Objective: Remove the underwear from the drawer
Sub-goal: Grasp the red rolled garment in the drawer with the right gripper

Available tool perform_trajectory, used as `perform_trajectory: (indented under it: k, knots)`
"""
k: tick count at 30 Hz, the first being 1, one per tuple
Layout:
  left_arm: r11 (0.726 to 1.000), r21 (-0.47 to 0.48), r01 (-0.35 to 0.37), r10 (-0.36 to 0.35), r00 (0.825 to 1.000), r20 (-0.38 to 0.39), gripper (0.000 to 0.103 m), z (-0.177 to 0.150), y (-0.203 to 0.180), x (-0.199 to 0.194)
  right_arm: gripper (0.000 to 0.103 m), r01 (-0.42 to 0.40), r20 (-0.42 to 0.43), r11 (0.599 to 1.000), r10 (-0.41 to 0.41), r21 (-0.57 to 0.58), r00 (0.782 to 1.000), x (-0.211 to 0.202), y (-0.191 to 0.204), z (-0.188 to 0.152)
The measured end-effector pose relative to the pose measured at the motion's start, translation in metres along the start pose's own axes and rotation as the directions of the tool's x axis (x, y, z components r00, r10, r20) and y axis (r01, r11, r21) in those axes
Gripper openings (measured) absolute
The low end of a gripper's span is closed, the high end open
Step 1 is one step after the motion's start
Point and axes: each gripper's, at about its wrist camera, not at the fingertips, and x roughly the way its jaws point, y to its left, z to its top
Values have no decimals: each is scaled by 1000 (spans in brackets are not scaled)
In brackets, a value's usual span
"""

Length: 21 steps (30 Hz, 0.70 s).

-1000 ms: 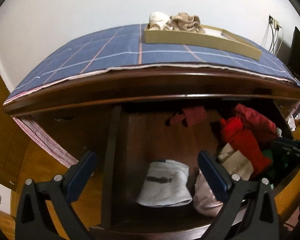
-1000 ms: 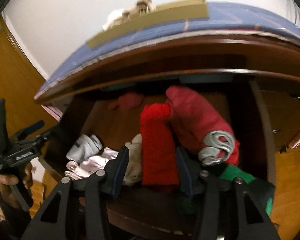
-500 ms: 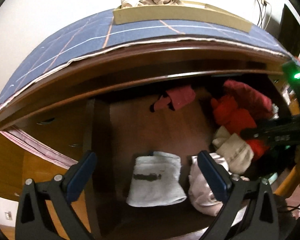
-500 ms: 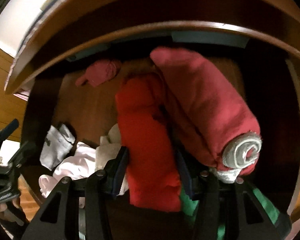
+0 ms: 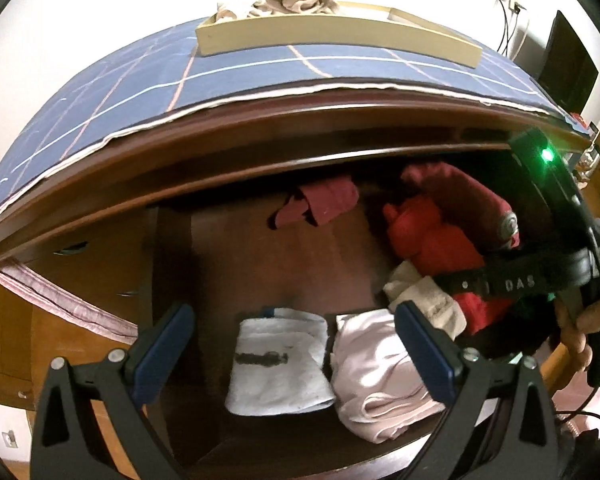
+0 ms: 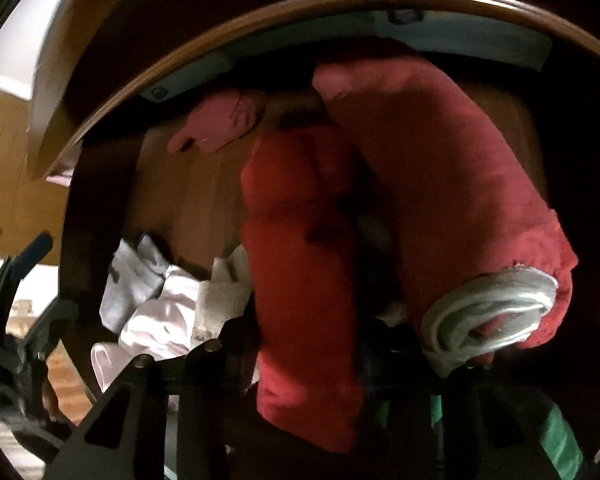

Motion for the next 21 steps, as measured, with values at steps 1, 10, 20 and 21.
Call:
perform_trajectory:
  k: [1, 10, 20, 21]
  knots:
    - [1000, -1, 4, -4, 1000, -4, 102, 0, -1, -1, 40, 4, 21, 1000, -4, -14, 1000, -4, 0, -4]
    - [997, 15, 79, -79, 996, -30, 102, 11, -22, 4, 40, -87, 443, 996, 93, -34, 891, -93, -4, -65]
    - [984, 102, 147, -118, 962, -247, 85, 22, -79, 58, 40, -108, 681, 993, 50, 43, 730, -168, -37, -106]
    - [984, 103, 146, -115, 957, -265, 83, 22, -82, 62, 40, -107, 689, 993, 47, 44, 723, -171, -37, -108]
